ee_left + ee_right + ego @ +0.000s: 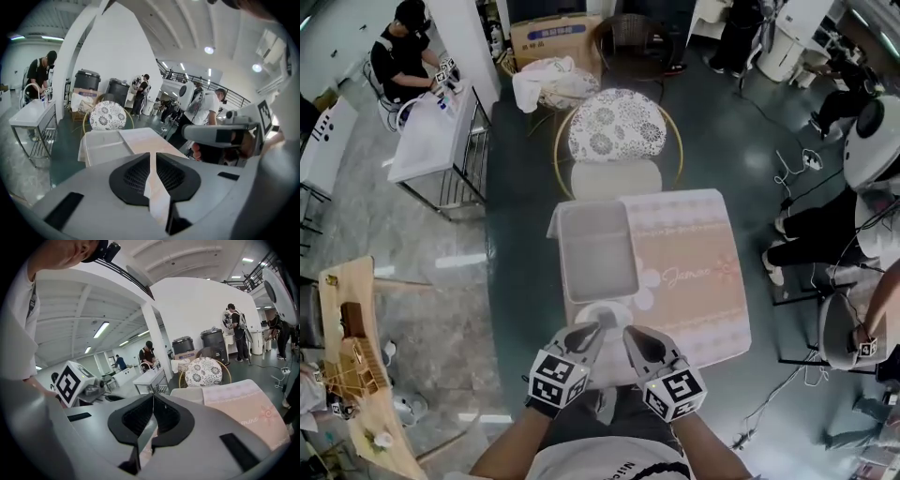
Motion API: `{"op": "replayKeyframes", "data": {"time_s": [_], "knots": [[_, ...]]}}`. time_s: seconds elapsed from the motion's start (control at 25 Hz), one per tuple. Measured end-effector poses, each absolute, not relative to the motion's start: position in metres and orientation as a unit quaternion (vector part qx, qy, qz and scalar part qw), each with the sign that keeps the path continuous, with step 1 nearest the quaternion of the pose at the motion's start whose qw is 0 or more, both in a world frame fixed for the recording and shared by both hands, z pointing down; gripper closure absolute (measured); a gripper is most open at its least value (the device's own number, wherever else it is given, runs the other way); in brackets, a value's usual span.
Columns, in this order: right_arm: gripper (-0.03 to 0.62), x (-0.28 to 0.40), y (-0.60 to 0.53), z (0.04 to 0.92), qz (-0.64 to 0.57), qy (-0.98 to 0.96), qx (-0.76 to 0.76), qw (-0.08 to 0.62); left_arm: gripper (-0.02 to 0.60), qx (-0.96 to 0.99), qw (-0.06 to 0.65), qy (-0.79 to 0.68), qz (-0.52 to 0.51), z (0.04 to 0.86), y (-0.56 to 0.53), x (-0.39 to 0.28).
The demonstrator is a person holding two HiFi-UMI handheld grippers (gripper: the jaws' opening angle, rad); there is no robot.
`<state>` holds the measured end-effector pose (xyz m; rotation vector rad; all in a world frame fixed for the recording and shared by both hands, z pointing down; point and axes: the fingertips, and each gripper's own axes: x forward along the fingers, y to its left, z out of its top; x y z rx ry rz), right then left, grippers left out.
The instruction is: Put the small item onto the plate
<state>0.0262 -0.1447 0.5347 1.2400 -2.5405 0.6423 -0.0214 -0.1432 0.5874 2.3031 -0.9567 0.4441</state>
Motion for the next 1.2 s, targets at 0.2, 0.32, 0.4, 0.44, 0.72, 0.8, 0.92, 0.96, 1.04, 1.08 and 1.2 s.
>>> {"op": "replayKeyframes", "data": {"time_s": [0.2,0.32,0.4,0.44,0.72,0.8,0.92,0.96,1.04,1.08,1.2], "knots": [[0.579,0.018,-0.145,0.506,0.195,-0.876,0.426,0.108,0.546,0.88,0.268,-0.371,0.13,0.525,-0.14,-0.026],[0.579,0.012,-0.144,0.488,0.182,-0.88,0.428,0.099,0.546,0.887,0.254,-0.369,0.115,0.499,-0.135,-0.029],[0.579,0.009,-0.145,0.476,0.173,-0.882,0.429,0.092,0.549,0.89,0.244,-0.37,0.104,0.482,-0.134,-0.029],[0.579,0.009,-0.146,0.47,0.168,-0.883,0.43,0.088,0.553,0.892,0.238,-0.372,0.098,0.474,-0.134,-0.029],[0.579,0.005,-0.143,0.433,0.142,-0.886,0.437,0.067,0.575,0.9,0.202,-0.377,0.082,0.433,-0.127,-0.026],[0.579,0.002,-0.142,0.423,0.135,-0.887,0.437,0.061,0.575,0.902,0.194,-0.379,0.071,0.421,-0.126,-0.026],[0.58,-0.001,-0.14,0.409,0.116,-0.887,0.442,0.059,0.577,0.905,0.18,-0.381,0.055,0.407,-0.123,-0.026],[0.58,-0.002,-0.139,0.406,0.11,-0.887,0.444,0.061,0.577,0.906,0.176,-0.382,0.053,0.404,-0.122,-0.026],[0.58,-0.002,-0.137,0.401,0.103,-0.887,0.445,0.063,0.577,0.907,0.171,-0.383,0.05,0.4,-0.12,-0.026],[0.58,-0.002,-0.136,0.4,0.102,-0.888,0.445,0.064,0.577,0.907,0.17,-0.382,0.049,0.398,-0.12,-0.025],[0.58,-0.002,-0.134,0.398,0.097,-0.887,0.446,0.067,0.577,0.908,0.169,-0.38,0.045,0.395,-0.117,-0.025]]}}
